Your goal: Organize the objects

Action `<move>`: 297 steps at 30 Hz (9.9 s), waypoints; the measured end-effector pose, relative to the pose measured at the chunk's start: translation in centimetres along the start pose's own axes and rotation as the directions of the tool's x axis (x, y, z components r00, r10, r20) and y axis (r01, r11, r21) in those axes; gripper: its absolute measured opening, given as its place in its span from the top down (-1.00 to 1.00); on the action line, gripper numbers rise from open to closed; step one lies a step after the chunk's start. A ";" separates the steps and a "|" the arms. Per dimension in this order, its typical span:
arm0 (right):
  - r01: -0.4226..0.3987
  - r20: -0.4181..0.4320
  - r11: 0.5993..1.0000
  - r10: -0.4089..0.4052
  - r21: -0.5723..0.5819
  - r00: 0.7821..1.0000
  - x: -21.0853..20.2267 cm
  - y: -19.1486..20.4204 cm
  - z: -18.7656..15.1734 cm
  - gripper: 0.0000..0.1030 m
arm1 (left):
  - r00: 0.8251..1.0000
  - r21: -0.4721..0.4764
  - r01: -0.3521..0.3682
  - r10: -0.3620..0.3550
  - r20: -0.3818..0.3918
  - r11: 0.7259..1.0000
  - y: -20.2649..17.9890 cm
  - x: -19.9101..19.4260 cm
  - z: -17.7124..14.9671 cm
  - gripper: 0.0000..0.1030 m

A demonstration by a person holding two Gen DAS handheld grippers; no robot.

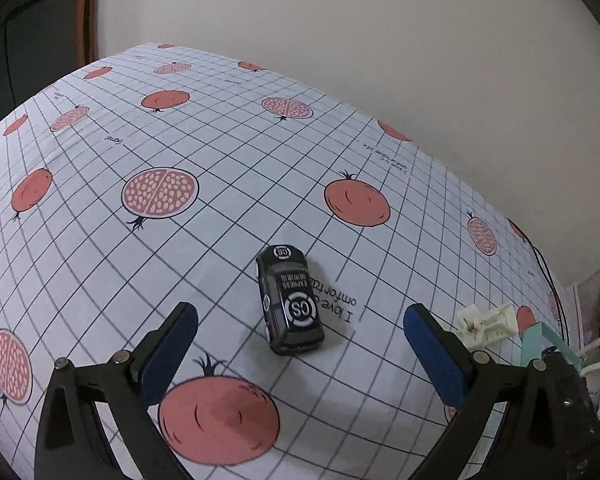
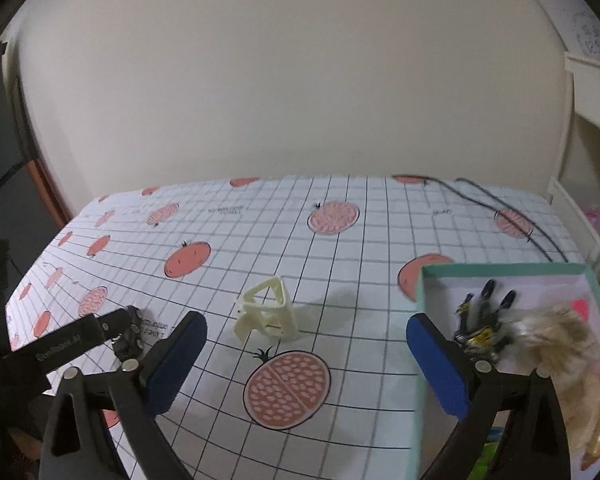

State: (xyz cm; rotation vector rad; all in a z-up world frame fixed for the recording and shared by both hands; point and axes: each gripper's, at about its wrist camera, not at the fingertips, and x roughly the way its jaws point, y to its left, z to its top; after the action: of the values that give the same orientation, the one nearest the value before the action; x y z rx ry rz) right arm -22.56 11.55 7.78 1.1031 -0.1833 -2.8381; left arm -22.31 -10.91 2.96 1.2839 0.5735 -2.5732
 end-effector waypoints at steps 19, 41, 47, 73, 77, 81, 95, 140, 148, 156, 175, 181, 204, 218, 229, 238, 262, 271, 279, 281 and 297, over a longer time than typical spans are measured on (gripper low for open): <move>-0.005 -0.096 0.998 -0.001 -0.055 0.995 6.6 2.7 -0.7 -0.61 | 1.000 0.006 0.023 -0.023 -0.018 1.000 0.6 2.7 1.2 -0.72; -0.042 -0.113 0.999 0.039 -0.019 0.993 7.8 2.6 -0.6 0.01 | 0.999 0.015 0.022 -0.022 -0.039 1.000 0.5 3.1 1.2 0.09; -0.034 -0.111 0.999 0.032 -0.018 0.993 7.7 2.4 -0.7 0.01 | 0.999 0.023 0.022 -0.021 -0.036 0.999 0.6 3.2 1.1 0.33; -0.024 -0.015 0.998 0.023 -0.053 1.000 -1.0 1.3 0.6 0.01 | 0.994 0.065 0.097 -0.101 0.047 0.993 -3.0 -3.8 0.3 0.34; 0.000 0.001 0.998 0.000 -0.056 1.000 -3.5 0.2 0.9 0.01 | 0.990 0.071 0.124 -0.128 0.053 0.990 -4.1 -5.5 -0.3 0.34; 0.024 0.011 0.999 -0.023 -0.038 1.000 -5.8 -1.5 1.0 0.01 | 0.985 0.086 0.157 -0.162 0.057 0.984 -5.4 -7.3 -1.3 0.34; 0.097 0.037 0.995 -0.097 0.012 0.995 -12.5 -7.5 0.2 0.01 | 0.956 0.187 0.282 -0.292 0.030 0.941 -11.1 -11.6 -5.6 0.34; 0.199 0.024 0.971 -0.204 0.133 0.979 -12.4 -18.2 0.2 0.01 | 0.911 0.329 0.410 -0.397 -0.111 0.851 -22.1 -7.4 -10.0 0.34; 0.212 0.025 0.961 -0.219 0.177 0.975 -11.0 -20.2 0.5 0.01 | 0.908 0.341 0.417 -0.400 -0.123 0.842 -23.5 -6.0 -9.7 0.34; 0.235 0.011 0.948 -0.243 0.213 0.970 -9.4 -23.1 0.3 0.01 | 0.896 0.340 0.444 -0.421 -0.144 0.829 -24.9 -4.6 -9.3 0.34; 0.300 -0.071 0.929 -0.292 0.217 0.954 -5.5 -26.4 -0.8 0.01 | 0.888 0.335 0.456 -0.397 -0.232 0.825 -25.9 -0.2 -10.2 0.34; 0.298 -0.075 0.934 -0.289 0.199 0.955 -5.5 -25.9 -1.0 0.01 | 0.890 0.351 0.449 -0.381 -0.249 0.821 -26.1 -0.1 -10.4 0.34; 0.275 -0.080 0.942 -0.265 0.191 0.961 -5.9 -25.2 -1.5 0.00 | 0.895 0.389 0.440 -0.359 -0.264 0.810 -26.6 -0.4 -10.9 0.28; 0.262 -0.069 0.946 -0.253 0.189 0.965 -5.9 -24.6 -1.2 -0.21 | 0.899 0.364 0.433 -0.367 -0.238 0.825 -26.2 -1.0 -10.1 0.18; 0.260 -0.059 0.941 -0.254 0.216 0.965 -6.3 -24.8 -1.3 -0.33 | 0.922 0.325 0.384 -0.344 -0.176 0.864 -24.6 -1.0 -8.7 -0.37; 0.253 -0.052 0.947 -0.248 0.198 0.967 -6.3 -24.3 -1.3 -0.59 | 0.946 0.339 0.321 -0.286 -0.150 0.884 -24.1 -0.3 -8.8 -0.62; 0.256 -0.055 0.947 -0.250 0.194 0.967 -6.3 -24.2 -1.6 -1.00 | 0.977 0.340 0.214 -0.206 -0.060 0.916 -22.4 0.2 -8.3 -1.00; 0.255 -0.056 0.947 -0.249 0.195 0.967 -6.3 -24.1 -1.6 -1.00 | 0.981 0.347 0.195 -0.183 -0.066 0.917 -22.3 0.4 -8.4 -1.00; 0.262 -0.054 0.948 -0.256 0.183 0.965 -6.5 -23.7 -1.4 -1.00 | 0.977 0.330 0.204 -0.174 -0.120 0.922 -22.1 0.8 -8.2 -1.00; 0.269 -0.055 0.947 -0.264 0.175 0.963 -6.6 -23.4 -1.4 -1.00 | 0.976 0.322 0.203 -0.165 -0.141 0.925 -22.0 0.9 -8.2 -1.00; 0.274 -0.029 0.958 -0.273 0.087 0.962 -8.6 -19.8 -0.4 -1.00 | 0.991 0.383 0.137 -0.126 -0.056 0.913 -20.9 -1.7 -8.7 -1.00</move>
State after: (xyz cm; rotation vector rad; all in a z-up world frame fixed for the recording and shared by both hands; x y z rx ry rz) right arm -16.78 32.19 10.31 1.2611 -0.1709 -3.0885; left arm -22.37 11.77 4.81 1.4446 0.1588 -2.8870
